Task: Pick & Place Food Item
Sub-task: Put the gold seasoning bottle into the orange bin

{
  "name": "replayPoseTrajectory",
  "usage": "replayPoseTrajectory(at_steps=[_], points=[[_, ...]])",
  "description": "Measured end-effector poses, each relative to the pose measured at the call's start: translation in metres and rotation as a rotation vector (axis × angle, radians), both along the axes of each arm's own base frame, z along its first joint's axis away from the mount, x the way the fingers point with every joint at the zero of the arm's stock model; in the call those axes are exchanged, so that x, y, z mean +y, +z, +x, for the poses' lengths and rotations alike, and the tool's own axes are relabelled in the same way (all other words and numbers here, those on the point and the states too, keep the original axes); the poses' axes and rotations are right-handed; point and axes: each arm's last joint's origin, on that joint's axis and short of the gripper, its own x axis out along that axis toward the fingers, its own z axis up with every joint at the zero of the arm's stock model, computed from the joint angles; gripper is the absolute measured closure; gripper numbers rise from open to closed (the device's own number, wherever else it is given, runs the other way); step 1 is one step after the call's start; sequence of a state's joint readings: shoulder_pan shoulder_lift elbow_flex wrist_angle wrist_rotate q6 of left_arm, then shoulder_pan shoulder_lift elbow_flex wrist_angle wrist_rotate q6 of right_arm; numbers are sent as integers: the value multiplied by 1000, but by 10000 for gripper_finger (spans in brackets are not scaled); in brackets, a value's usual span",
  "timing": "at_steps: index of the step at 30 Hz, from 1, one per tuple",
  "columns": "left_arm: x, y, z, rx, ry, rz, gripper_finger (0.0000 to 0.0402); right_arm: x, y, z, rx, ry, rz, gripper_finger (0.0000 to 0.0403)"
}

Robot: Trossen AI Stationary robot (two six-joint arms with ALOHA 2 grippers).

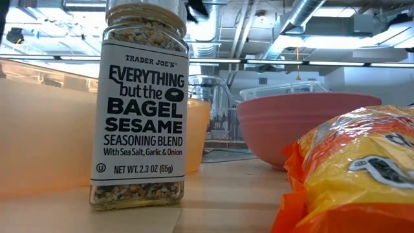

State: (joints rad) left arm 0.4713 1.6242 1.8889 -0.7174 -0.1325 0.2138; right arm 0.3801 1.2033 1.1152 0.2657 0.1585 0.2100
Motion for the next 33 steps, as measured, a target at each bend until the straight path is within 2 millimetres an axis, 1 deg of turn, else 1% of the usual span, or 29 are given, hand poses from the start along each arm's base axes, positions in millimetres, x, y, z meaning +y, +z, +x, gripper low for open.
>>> replayPoseTrajectory(at_steps=[3,5,7,9,12,15,20,24,27,33], points=[[21,-32,10,151,-31,-84,30,4,0,-2,-1,15,0,337],[31,-55,17,255,-63,-140,24,6,0,-3,-3,25,1,337],[36,-77,24,367,-128,-198,19,9,0,-4,-3,36,2,337],[38,-95,31,448,-216,-235,17,11,0,-5,-3,46,1,337],[39,-116,40,527,-353,-250,16,14,0,-6,-1,56,1,337],[40,-130,48,580,-435,-233,17,16,0,-7,0,65,0,337],[45,-149,58,604,-497,-238,18,22,-1,-8,5,86,-2,337],[52,-166,66,649,-480,-220,18,25,-3,-9,18,98,-8,337],[55,-175,67,683,-464,-232,18,27,-4,-9,31,105,-11,337],[61,-184,67,694,-432,-213,18,29,-4,-10,33,113,-12,337]])
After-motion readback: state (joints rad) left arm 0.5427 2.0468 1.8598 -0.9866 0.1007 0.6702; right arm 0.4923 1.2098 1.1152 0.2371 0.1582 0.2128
